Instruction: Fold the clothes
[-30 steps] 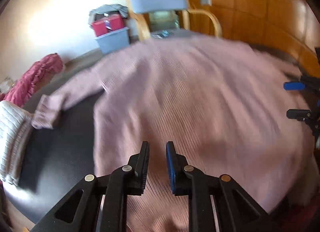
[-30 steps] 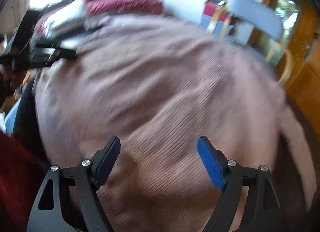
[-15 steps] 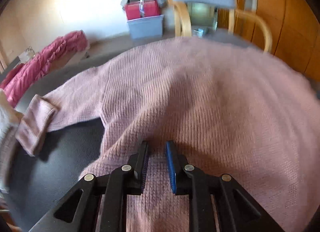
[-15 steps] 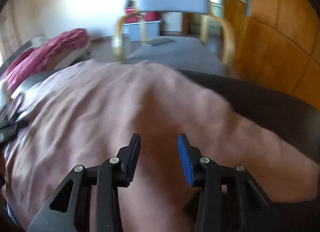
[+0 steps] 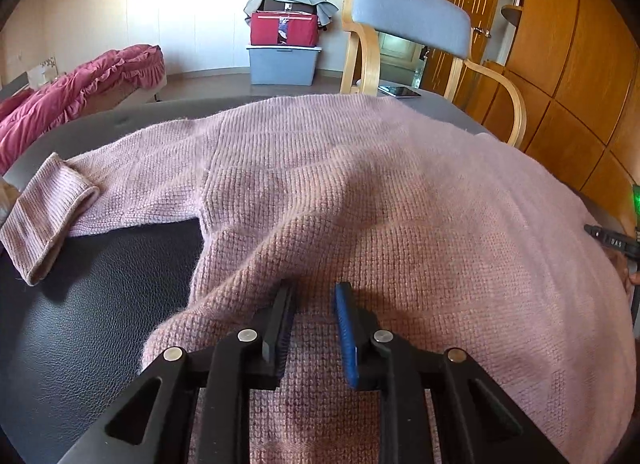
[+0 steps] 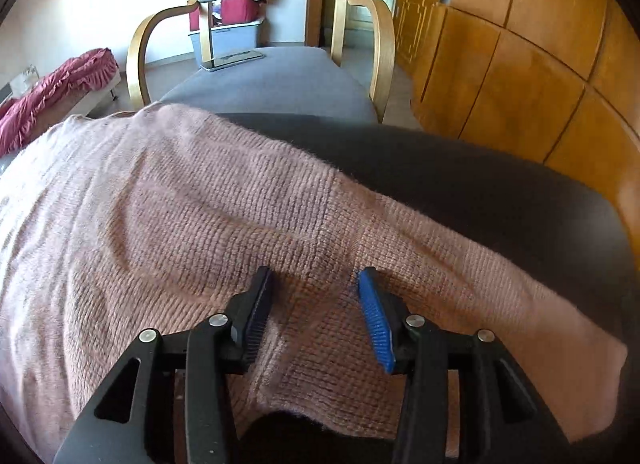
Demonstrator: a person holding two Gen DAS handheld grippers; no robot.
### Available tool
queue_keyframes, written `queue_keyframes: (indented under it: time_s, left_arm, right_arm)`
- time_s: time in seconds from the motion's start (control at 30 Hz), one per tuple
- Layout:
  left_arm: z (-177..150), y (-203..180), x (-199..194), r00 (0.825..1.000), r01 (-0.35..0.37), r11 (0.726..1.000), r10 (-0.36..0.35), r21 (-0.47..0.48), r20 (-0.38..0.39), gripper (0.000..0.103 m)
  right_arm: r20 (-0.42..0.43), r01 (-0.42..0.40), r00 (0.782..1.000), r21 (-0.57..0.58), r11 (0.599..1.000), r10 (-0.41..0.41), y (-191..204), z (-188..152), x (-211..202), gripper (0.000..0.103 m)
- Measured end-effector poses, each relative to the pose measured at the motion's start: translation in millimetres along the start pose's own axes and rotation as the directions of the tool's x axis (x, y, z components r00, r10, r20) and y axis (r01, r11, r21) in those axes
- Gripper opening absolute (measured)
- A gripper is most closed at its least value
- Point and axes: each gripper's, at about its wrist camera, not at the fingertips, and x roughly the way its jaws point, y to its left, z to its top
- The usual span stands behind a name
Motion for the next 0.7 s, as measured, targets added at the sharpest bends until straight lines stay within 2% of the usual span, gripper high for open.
queue_keyframes:
  time_s: [0.07,0.2,0.3,0.4,0.47,0.53,0.67,0.7]
  left_arm:
    - [4,-3,0,1.0,-0.01,1.0,0.01,0.007,-0.001,0.021]
    - [8,-8,1,0.999,-0.039,0.999,0.039,0.03,-0.003,0.021]
    - [9,-16,2,0.996,-0.087,0.994,0.088,0.071,-0.009,0.021]
    - [19,-39,8,0.978,-0.197,0.965,0.206,0.175,-0.038,0.021]
    - [29,-52,9,0.975,-0.208,0.957,0.219,0.204,-0.032,0.021]
    - [43,-59,14,0.982,-0.179,0.967,0.186,0.18,-0.02,0.021]
    - [53,-59,38,0.986,-0.161,0.976,0.167,0.15,-0.029,0.021]
    - [50,-56,38,0.989,-0.15,0.979,0.15,0.136,0.009,0.023]
  right_arm:
    - [0.002,-0.004,1.0,-0.001,1.0,0.004,-3,3,3,0.059]
    - [-0.018,-0.027,0.999,0.028,0.999,0.028,-8,8,3,0.063]
    - [-0.018,-0.039,0.999,0.078,0.996,0.041,3,13,-11,0.054]
    - [0.051,-0.071,0.996,0.043,0.997,0.069,36,23,-36,0.053]
    - [0.073,-0.086,0.994,-0.016,0.996,0.087,67,32,-43,0.04]
    - [0.076,-0.113,0.99,-0.058,0.992,0.117,96,41,-42,0.029]
    - [0.032,-0.114,0.993,-0.099,0.989,0.117,141,49,-19,0.027]
    - [0.021,-0.102,0.994,-0.087,0.991,0.105,143,45,-12,0.027]
